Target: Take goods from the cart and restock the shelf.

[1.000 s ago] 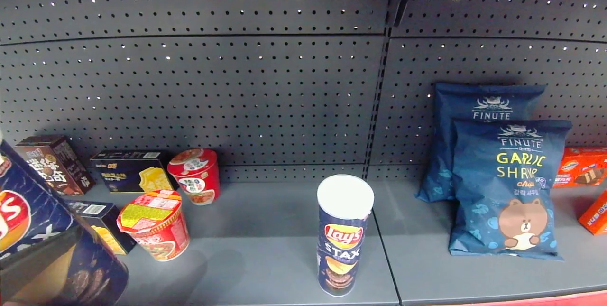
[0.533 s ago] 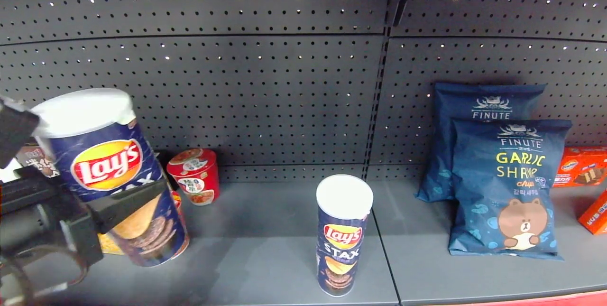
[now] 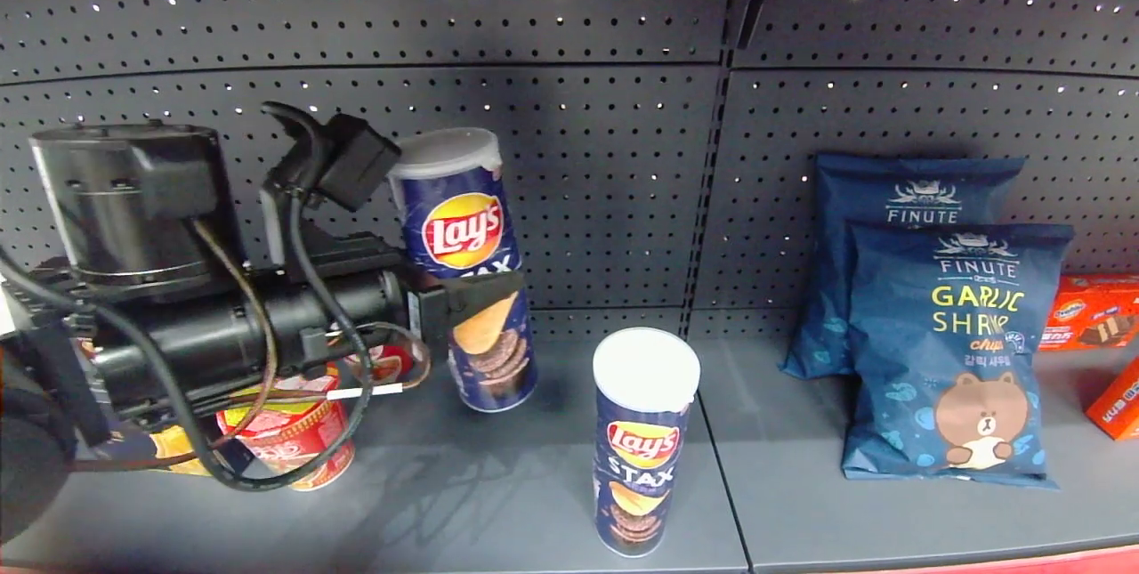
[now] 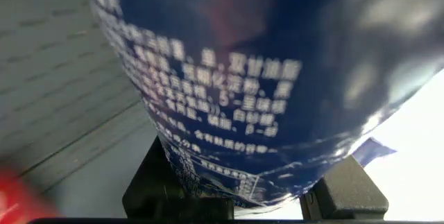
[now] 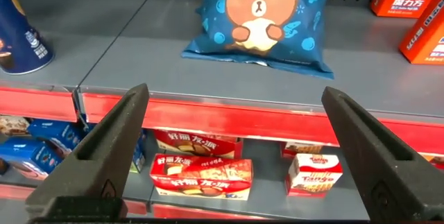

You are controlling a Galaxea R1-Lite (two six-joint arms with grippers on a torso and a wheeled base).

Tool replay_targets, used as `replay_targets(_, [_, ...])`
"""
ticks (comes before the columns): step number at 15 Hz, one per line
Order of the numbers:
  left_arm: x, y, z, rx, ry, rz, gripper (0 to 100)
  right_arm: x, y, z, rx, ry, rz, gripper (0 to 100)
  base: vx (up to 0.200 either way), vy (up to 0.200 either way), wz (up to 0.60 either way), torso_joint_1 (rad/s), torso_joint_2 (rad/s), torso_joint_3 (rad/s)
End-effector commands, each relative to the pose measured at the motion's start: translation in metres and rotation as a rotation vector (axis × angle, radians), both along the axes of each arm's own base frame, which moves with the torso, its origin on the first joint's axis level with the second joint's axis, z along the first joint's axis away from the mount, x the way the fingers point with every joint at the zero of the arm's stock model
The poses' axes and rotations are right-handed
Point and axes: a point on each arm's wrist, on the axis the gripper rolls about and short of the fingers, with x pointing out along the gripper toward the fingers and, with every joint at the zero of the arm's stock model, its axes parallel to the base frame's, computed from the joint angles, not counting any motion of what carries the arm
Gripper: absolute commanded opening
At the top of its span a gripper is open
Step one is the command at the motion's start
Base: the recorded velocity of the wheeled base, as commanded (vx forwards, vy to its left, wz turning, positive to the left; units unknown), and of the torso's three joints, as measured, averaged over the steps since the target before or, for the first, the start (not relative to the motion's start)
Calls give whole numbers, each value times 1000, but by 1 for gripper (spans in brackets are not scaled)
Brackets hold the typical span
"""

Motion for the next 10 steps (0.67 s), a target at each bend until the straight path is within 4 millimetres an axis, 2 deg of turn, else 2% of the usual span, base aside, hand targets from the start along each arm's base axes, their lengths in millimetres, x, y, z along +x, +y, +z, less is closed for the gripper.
replay_targets(1, [22, -21, -18, 24, 52, -24, 0, 0, 0, 0, -4, 2, 1, 100, 0, 0, 0, 0, 0, 0])
replay_targets(4, [35, -29, -32, 38, 87, -53, 0, 0, 0, 0, -24, 0, 2, 100, 0, 0, 0, 0, 0, 0])
replay_targets(7, [53, -41, -52, 33, 49, -118, 0, 0, 0, 0, -24, 0, 4, 100, 0, 0, 0, 0, 0, 0])
replay_targets(10, [60, -46, -64, 35, 40, -157, 0, 0, 0, 0, -24, 0, 4, 100, 0, 0, 0, 0, 0, 0])
